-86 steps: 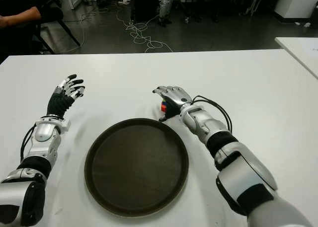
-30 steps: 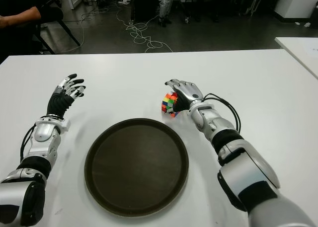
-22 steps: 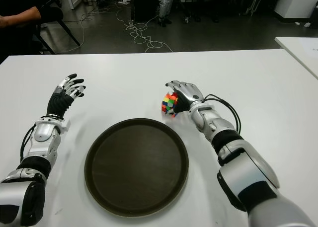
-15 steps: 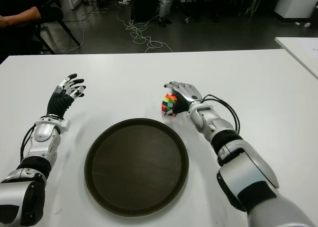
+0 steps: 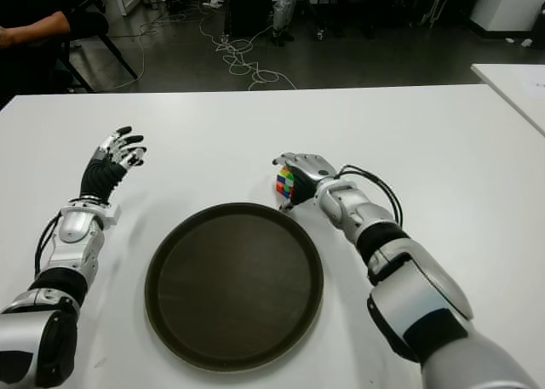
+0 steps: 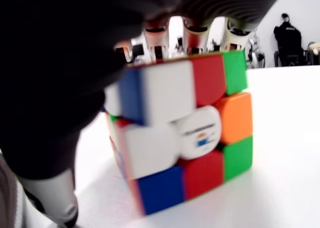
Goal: Pick up the Rubik's Cube and put it in the plate
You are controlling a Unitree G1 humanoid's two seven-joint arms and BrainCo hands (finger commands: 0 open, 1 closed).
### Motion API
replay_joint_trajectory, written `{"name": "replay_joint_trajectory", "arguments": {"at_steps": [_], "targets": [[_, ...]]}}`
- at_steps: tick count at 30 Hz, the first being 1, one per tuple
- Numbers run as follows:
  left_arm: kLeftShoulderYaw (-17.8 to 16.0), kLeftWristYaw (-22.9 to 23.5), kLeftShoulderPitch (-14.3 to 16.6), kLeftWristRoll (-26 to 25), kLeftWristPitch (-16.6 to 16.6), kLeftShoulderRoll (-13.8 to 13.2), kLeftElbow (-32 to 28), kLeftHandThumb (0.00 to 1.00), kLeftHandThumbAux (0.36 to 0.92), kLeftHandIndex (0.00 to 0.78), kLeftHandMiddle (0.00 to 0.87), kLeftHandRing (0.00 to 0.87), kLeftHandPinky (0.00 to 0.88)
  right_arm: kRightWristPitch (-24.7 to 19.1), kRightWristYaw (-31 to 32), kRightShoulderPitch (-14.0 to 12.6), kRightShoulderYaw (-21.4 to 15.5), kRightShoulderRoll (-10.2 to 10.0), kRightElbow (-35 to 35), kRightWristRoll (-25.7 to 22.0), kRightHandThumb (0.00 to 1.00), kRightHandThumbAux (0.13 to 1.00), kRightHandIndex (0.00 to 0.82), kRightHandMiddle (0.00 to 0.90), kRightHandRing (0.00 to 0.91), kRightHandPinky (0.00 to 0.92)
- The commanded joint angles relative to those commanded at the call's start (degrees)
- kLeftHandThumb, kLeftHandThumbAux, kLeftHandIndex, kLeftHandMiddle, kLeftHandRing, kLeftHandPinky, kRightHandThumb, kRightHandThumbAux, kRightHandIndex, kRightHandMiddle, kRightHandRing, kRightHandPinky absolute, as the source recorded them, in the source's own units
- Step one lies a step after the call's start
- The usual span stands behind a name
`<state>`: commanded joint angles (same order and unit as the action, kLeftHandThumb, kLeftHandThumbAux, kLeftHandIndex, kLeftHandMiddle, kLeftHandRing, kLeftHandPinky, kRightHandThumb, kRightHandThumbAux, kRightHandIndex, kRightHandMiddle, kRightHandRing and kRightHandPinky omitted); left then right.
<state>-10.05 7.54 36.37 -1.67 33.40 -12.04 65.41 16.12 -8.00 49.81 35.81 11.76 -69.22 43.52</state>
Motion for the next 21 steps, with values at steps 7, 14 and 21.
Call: {"name": "replay_joint_trajectory", "arguments": {"at_steps": [7, 14, 21], "targets": [[0.02, 0.36, -0.04, -0.08, 0.17, -0.07, -0.04, 0.000, 0.608, 0.137, 0.220, 0.229, 0.252, -0.01, -0.65, -0.12, 0.54, -0.03, 0.03, -0.14, 0.000, 0.751, 0.137, 0.139, 0.153, 0.147], [0.04, 0.54, -0.15, -0.12, 0.25, -0.10, -0.26, 0.000, 0.609, 0.137, 0.220, 0.227, 0.245, -0.05, -0.28, -0.12, 0.61, -0.02, 0.13, -0.31, 0.000, 0.760, 0.138, 0.136, 0.150, 0.146], [0.04, 0.46, -0.33, -0.15, 0.07, -0.08, -0.53, 0.000, 0.619, 0.136, 0.222, 0.226, 0.249, -0.22, -0.30, -0.29, 0.54, -0.05, 0.38, -0.42, 0.000, 0.758, 0.138, 0.134, 0.152, 0.158]]}}
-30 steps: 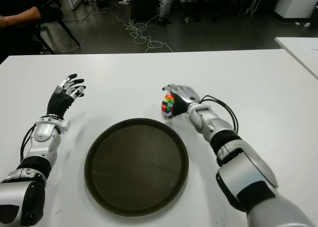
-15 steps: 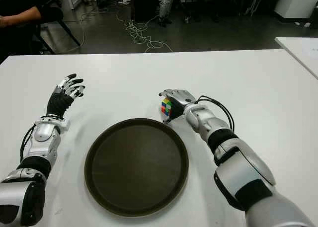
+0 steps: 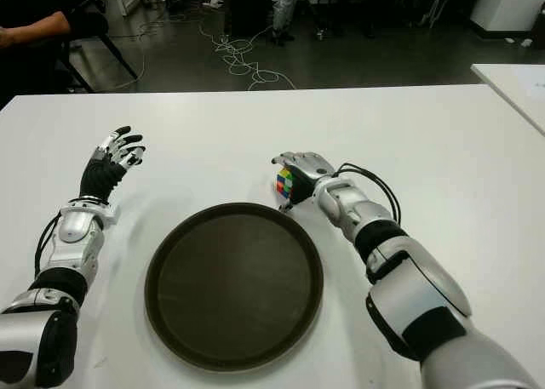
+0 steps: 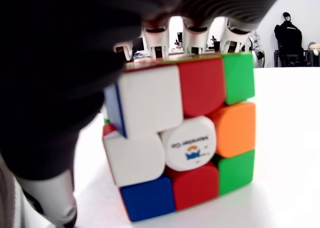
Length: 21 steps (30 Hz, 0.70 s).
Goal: Pick up the Rubik's Cube and put it in the plate
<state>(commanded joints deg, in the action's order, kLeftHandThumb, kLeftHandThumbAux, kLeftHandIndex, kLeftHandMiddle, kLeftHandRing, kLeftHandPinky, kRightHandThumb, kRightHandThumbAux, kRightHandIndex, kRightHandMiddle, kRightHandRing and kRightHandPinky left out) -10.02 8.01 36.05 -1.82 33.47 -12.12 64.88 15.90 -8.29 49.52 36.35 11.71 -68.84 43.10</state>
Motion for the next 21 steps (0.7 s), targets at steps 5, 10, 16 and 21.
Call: {"name": "replay_joint_trajectory", "arguments": {"at_steps": [5, 10, 16, 21], "targets": [[-0.12, 0.50, -0.01, -0.29, -0.24, 0.00, -0.06, 0.000, 0.614, 0.134, 0.221, 0.226, 0.246, 0.06, -0.16, -0.12, -0.14, 0.04, 0.17, -0.15, 0.000, 0.758, 0.135, 0.134, 0.148, 0.151], [0.01, 0.20, -0.08, 0.00, -0.39, -0.09, -0.19, 0.006, 0.616, 0.136, 0.224, 0.229, 0.255, -0.25, -0.63, -0.24, -0.26, -0.01, 0.25, -0.21, 0.000, 0.760, 0.141, 0.143, 0.159, 0.167], [0.32, -0.71, -0.20, 0.64, -0.11, -0.27, -0.25, 0.007, 0.625, 0.139, 0.225, 0.231, 0.260, -0.84, -1.95, -0.23, -0.37, -0.02, 0.24, -0.14, 0.000, 0.769, 0.151, 0.161, 0.186, 0.199], [0.40, -0.74, -0.32, 0.69, 0.24, -0.36, -0.27, 0.001, 0.624, 0.125, 0.217, 0.224, 0.244, -2.05, -4.33, -0.23, 0.03, 0.10, 0.49, 0.62, 0.000, 0.868, 0.181, 0.198, 0.231, 0.280]]}}
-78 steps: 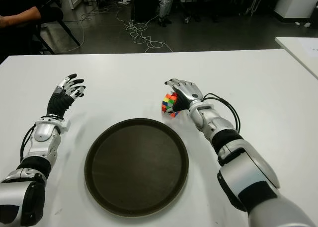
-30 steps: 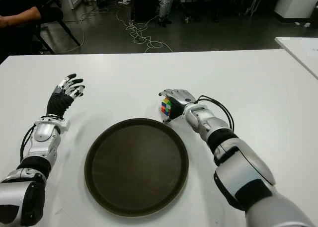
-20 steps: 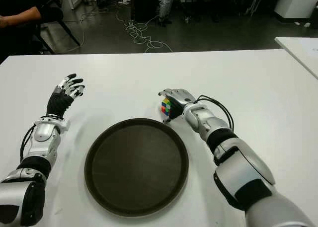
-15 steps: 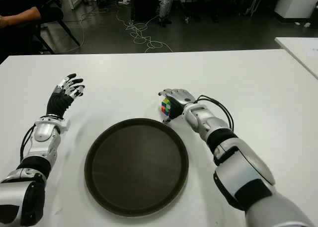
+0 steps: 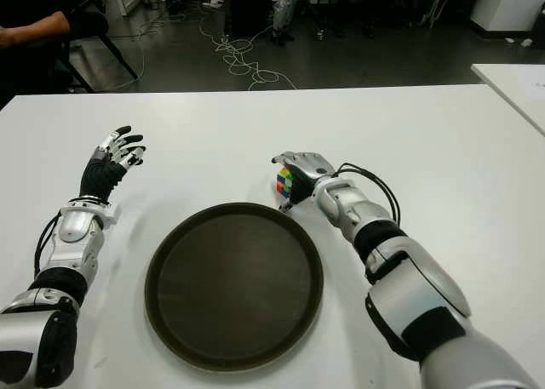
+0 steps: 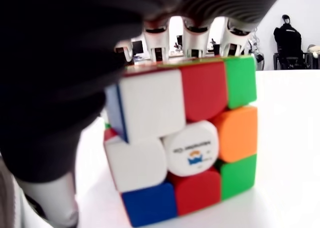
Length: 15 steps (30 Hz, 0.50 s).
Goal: Pick up the Rubik's Cube and put it in the plate
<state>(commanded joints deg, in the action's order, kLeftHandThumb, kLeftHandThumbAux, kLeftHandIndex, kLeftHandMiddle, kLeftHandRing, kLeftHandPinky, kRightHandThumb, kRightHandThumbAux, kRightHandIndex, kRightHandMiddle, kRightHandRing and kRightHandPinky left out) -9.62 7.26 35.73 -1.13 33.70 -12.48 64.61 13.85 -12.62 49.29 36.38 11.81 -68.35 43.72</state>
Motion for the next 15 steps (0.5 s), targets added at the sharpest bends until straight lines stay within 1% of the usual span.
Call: {"name": "replay_joint_trajectory", "arguments": {"at_steps": [1, 2, 3, 4, 5, 6, 8, 9, 11, 15], "targets": [[0.03, -0.01, -0.01, 0.03, 0.02, -0.03, -0.01, 0.001, 0.623, 0.124, 0.217, 0.223, 0.243, -0.15, -0.45, -0.01, 0.06, 0.06, 0.04, 0.08, 0.000, 0.876, 0.184, 0.201, 0.235, 0.286], [0.06, -0.01, -0.03, 0.07, 0.02, -0.07, -0.04, 0.000, 0.617, 0.120, 0.213, 0.220, 0.237, -0.35, -1.07, -0.05, 0.12, 0.11, 0.13, 0.20, 0.014, 0.897, 0.196, 0.220, 0.257, 0.318], [0.05, 0.02, -0.04, 0.05, -0.06, -0.10, -0.08, 0.000, 0.612, 0.117, 0.210, 0.217, 0.237, -0.73, -2.01, -0.14, 0.12, 0.12, 0.23, 0.31, 0.059, 0.908, 0.211, 0.244, 0.285, 0.355], [0.04, 0.04, -0.04, 0.02, -0.13, -0.12, -0.11, 0.000, 0.613, 0.118, 0.211, 0.218, 0.240, -0.99, -2.67, -0.20, 0.11, 0.11, 0.29, 0.39, 0.183, 0.874, 0.250, 0.280, 0.318, 0.386], [-0.03, 0.10, -0.05, -0.09, -0.20, -0.10, -0.14, 0.000, 0.616, 0.120, 0.212, 0.218, 0.243, -1.34, -3.19, -0.23, 0.04, 0.09, 0.30, 0.40, 0.365, 0.826, 0.307, 0.332, 0.365, 0.431], [-0.08, 0.14, -0.05, -0.17, -0.25, -0.07, -0.16, 0.000, 0.619, 0.123, 0.215, 0.221, 0.250, -1.57, -3.49, -0.24, -0.02, 0.06, 0.29, 0.42, 0.484, 0.793, 0.344, 0.379, 0.404, 0.462], [-0.20, 0.26, -0.09, -0.34, -0.29, -0.06, -0.21, 0.000, 0.621, 0.127, 0.220, 0.226, 0.255, -2.06, -3.72, -0.23, -0.24, 0.03, 0.33, 0.35, 0.588, 0.765, 0.378, 0.426, 0.444, 0.492], [-0.22, 0.28, -0.11, -0.36, -0.30, -0.07, -0.23, 0.000, 0.622, 0.129, 0.223, 0.228, 0.258, -2.28, -3.77, -0.20, -0.36, 0.02, 0.37, 0.25, 0.628, 0.754, 0.390, 0.446, 0.460, 0.503], [-0.23, 0.31, -0.15, -0.38, -0.31, -0.09, -0.26, 0.000, 0.621, 0.130, 0.223, 0.228, 0.256, -2.55, -3.83, -0.19, -0.45, -0.01, 0.45, 0.12, 0.662, 0.744, 0.401, 0.467, 0.480, 0.517], [-0.24, 0.67, -0.20, -0.48, -0.18, -0.15, -0.29, 0.000, 0.617, 0.125, 0.213, 0.220, 0.247, -3.41, -3.93, -0.13, -0.96, -0.20, 0.68, -0.35, 0.691, 0.736, 0.411, 0.488, 0.506, 0.529]]}}
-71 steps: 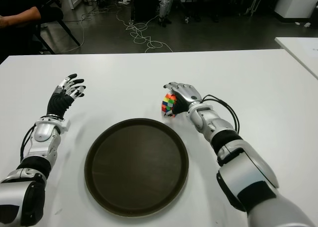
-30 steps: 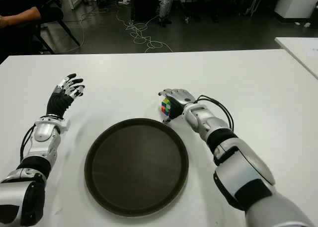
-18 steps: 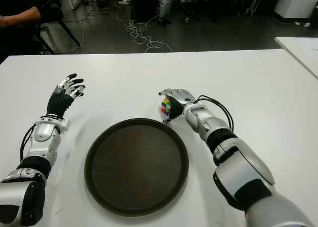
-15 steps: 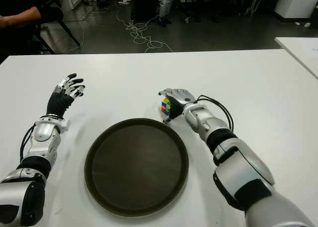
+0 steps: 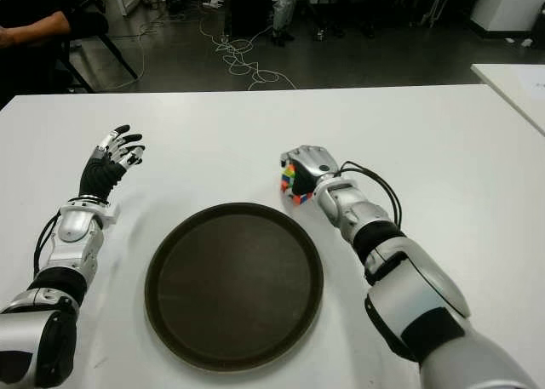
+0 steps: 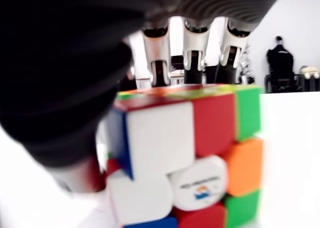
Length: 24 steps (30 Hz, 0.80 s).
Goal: Pick up the Rubik's Cube and put it in the plate
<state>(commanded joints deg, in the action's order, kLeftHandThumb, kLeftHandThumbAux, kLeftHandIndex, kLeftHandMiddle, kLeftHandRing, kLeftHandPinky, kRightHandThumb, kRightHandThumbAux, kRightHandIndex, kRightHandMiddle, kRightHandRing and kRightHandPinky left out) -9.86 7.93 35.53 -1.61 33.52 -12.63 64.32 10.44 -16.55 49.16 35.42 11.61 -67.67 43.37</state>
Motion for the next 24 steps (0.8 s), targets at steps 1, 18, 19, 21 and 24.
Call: {"name": "replay_joint_trajectory", "arguments": {"at_steps": [1, 18, 19, 21, 24], "targets": [[0.01, 0.06, 0.00, -0.01, 0.01, -0.01, 0.00, 0.000, 0.616, 0.124, 0.210, 0.218, 0.245, -0.12, -0.02, 0.00, -0.06, -0.03, 0.03, -0.04, 0.692, 0.736, 0.411, 0.490, 0.507, 0.530], [-0.37, 1.00, -0.12, -0.61, -0.41, 0.04, -0.41, 0.000, 0.612, 0.118, 0.206, 0.212, 0.236, -1.19, 0.76, -0.11, -1.10, -0.29, 0.56, -0.87, 0.694, 0.737, 0.414, 0.499, 0.522, 0.523], [-0.37, 1.01, -0.12, -0.60, -0.42, 0.04, -0.41, 0.000, 0.611, 0.118, 0.206, 0.212, 0.235, -1.18, 0.75, -0.12, -1.18, -0.30, 0.57, -0.94, 0.694, 0.737, 0.414, 0.499, 0.521, 0.522], [-0.39, 1.05, -0.13, -0.63, -0.50, 0.05, -0.46, 0.000, 0.611, 0.120, 0.207, 0.211, 0.231, -1.07, 0.64, -0.18, -1.55, -0.35, 0.64, -1.20, 0.694, 0.737, 0.413, 0.498, 0.518, 0.518], [-0.43, 1.09, -0.21, -0.70, -0.60, 0.05, -0.62, 0.000, 0.613, 0.120, 0.207, 0.209, 0.232, -0.94, 0.36, -0.32, -1.84, -0.36, 0.85, -1.36, 0.695, 0.737, 0.413, 0.495, 0.516, 0.521]]}}
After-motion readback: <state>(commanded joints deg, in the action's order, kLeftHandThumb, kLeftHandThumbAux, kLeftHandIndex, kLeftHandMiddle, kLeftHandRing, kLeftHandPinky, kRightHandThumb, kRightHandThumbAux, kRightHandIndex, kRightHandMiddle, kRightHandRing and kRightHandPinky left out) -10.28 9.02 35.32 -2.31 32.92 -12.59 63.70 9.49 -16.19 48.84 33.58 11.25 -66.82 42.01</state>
